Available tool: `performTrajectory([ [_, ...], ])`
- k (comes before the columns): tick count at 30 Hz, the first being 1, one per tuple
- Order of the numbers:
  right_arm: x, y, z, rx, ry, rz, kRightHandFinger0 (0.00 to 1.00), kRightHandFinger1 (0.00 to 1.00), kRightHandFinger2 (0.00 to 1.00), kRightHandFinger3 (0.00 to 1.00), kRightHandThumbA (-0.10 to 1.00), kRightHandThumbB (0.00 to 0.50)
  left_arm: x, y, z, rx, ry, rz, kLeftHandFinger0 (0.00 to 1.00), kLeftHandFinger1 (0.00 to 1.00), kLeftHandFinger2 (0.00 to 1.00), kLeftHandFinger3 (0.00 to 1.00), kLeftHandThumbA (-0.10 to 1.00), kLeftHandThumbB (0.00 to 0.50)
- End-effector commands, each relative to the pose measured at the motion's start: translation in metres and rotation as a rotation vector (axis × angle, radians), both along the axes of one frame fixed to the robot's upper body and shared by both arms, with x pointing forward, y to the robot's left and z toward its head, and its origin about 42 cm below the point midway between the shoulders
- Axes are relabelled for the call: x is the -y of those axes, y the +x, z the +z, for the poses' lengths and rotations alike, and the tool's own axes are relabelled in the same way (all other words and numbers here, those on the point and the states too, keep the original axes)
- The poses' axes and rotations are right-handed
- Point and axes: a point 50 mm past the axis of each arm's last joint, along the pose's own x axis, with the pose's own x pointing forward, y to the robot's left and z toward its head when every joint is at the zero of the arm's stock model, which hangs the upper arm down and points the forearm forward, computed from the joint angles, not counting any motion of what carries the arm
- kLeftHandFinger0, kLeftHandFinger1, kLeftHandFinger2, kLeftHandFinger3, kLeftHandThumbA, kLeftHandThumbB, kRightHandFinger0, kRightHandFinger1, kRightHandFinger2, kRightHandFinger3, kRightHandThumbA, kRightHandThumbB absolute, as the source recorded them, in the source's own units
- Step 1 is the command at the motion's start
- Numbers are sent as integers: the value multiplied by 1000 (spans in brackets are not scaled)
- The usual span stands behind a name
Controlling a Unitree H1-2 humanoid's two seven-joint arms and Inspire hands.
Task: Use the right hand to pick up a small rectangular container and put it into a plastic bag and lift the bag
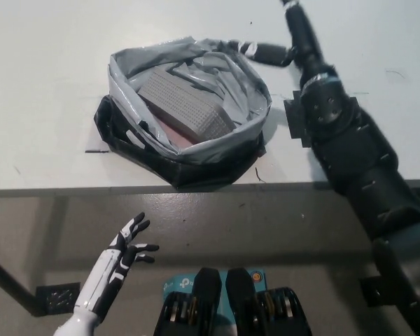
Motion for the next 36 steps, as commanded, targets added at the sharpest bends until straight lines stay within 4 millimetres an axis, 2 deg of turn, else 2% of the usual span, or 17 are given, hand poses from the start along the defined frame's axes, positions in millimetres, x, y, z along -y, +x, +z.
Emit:
performTrajectory([
  [1, -15, 0, 10, 40, -52, 36, 1000, 1000, 1000, 1000, 1000, 431, -1, -1, 10, 65, 14, -21, 679, 752, 1000, 1000, 1000, 130],
  [4, -19, -1, 1, 15, -120, 17, 1000, 1000, 1000, 1000, 1000, 410, -1, -1, 11, 67, 18, -18, 677, 750, 1000, 1000, 1000, 139],
  [11, -20, -1, -12, 5, -297, -3, 1000, 1000, 1000, 1000, 1000, 450, -1, -1, 11, 66, 16, -19, 678, 758, 1000, 1000, 1000, 146],
  [13, -18, 0, -14, 0, -358, -18, 1000, 1000, 1000, 1000, 1000, 456, -1, -1, 11, 68, 14, -20, 679, 758, 1000, 1000, 1000, 141],
  [14, -17, 0, -14, -3, -374, -25, 1000, 1000, 1000, 1000, 1000, 436, -1, 0, 11, 69, 13, -20, 679, 758, 1000, 1000, 1000, 140],
  [15, -14, 1, -14, -6, -389, -35, 1000, 1000, 1000, 1000, 1000, 446, -1, 0, 12, 72, 13, -19, 679, 757, 1000, 1000, 1000, 139],
  [21, -3, 5, -14, -31, -426, -79, 1000, 1000, 1000, 1000, 1000, 452, -1, 0, 12, 73, 18, -17, 679, 753, 1000, 1000, 1000, 135],
  [22, -2, 5, -14, -40, -430, -85, 1000, 1000, 1000, 1000, 1000, 440, -1, 0, 12, 73, 18, -17, 680, 752, 1000, 1000, 1000, 133],
  [29, -8, 6, -18, -156, -474, -177, 1000, 1000, 1000, 1000, 1000, 458, 0, 1, 12, 81, 21, -19, 672, 739, 1000, 1000, 1000, 124],
  [34, -15, 8, -10, -245, -409, -241, 1000, 1000, 1000, 1000, 1000, 409, 0, 4, 15, 81, 23, -17, 675, 741, 1000, 1000, 1000, 138],
  [35, -17, 8, -8, -260, -400, -247, 889, 1000, 1000, 1000, 1000, 405, 0, 5, 15, 81, 23, -17, 675, 741, 1000, 1000, 1000, 139],
  [36, -17, 10, -3, -322, -347, -223, 476, 725, 1000, 1000, 996, 358, 0, 5, 16, 84, 24, -19, 673, 735, 1000, 1000, 1000, 128],
])
